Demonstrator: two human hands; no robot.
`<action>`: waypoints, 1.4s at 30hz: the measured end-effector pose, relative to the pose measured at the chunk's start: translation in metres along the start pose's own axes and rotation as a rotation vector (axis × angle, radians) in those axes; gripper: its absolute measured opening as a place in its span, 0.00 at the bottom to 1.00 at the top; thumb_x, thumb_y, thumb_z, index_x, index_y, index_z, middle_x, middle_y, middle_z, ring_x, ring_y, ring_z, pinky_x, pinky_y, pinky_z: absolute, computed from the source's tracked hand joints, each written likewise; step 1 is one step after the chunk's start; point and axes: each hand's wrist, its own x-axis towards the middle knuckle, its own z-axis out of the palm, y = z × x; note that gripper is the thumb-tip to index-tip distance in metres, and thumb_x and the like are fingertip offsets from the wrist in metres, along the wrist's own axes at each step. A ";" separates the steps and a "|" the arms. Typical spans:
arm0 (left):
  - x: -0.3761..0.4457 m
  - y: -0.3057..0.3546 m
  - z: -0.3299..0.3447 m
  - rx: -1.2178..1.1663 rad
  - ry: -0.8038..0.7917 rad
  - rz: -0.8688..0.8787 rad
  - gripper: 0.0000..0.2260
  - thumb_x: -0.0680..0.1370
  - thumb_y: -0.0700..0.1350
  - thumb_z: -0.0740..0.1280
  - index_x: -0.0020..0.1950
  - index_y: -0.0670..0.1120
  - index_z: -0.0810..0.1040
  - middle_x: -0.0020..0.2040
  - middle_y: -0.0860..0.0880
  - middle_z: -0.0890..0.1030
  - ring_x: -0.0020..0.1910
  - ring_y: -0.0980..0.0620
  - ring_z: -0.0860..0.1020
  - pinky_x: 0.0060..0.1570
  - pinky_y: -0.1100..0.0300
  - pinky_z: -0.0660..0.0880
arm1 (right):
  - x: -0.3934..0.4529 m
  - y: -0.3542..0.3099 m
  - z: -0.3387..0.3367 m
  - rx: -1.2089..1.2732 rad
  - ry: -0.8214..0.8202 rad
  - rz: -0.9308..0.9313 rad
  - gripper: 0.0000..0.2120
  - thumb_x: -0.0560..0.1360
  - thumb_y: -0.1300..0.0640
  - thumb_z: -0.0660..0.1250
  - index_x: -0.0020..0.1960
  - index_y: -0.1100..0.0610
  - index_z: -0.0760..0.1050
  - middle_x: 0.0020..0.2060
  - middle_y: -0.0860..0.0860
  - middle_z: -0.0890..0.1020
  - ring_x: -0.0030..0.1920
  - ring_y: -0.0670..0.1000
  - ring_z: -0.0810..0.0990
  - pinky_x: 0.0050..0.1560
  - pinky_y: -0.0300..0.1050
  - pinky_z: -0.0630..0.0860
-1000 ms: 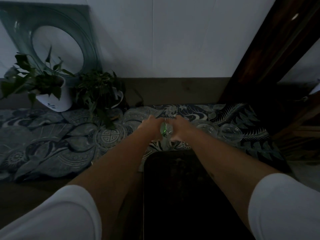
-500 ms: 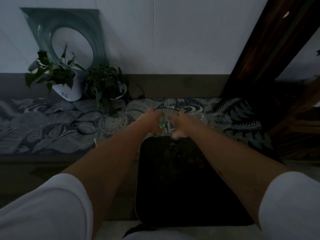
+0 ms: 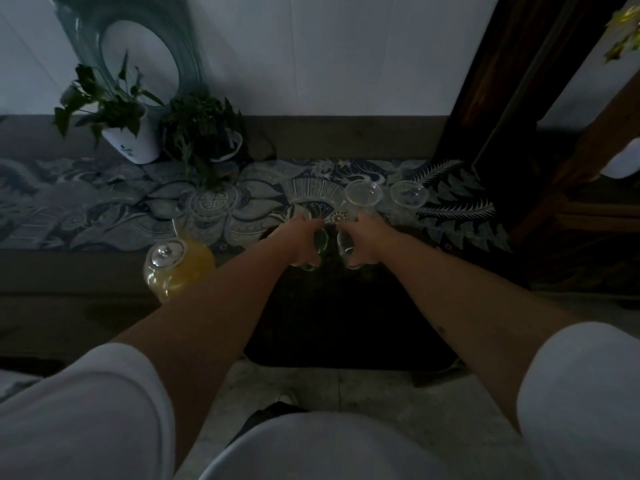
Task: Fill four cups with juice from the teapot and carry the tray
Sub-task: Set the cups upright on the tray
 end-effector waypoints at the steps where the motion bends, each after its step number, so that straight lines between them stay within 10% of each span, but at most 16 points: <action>1: -0.004 0.005 0.005 -0.005 -0.003 -0.003 0.41 0.68 0.51 0.76 0.76 0.51 0.60 0.70 0.39 0.63 0.67 0.36 0.68 0.63 0.45 0.71 | -0.006 0.003 0.004 0.014 -0.016 0.007 0.32 0.67 0.50 0.75 0.70 0.53 0.70 0.67 0.59 0.70 0.65 0.62 0.72 0.62 0.54 0.74; 42: -0.029 0.047 0.093 0.014 -0.140 0.055 0.47 0.67 0.52 0.78 0.79 0.53 0.54 0.73 0.42 0.62 0.69 0.41 0.67 0.65 0.50 0.69 | -0.049 0.037 0.083 0.001 -0.244 0.104 0.46 0.61 0.37 0.77 0.74 0.49 0.63 0.66 0.58 0.68 0.65 0.64 0.71 0.63 0.60 0.74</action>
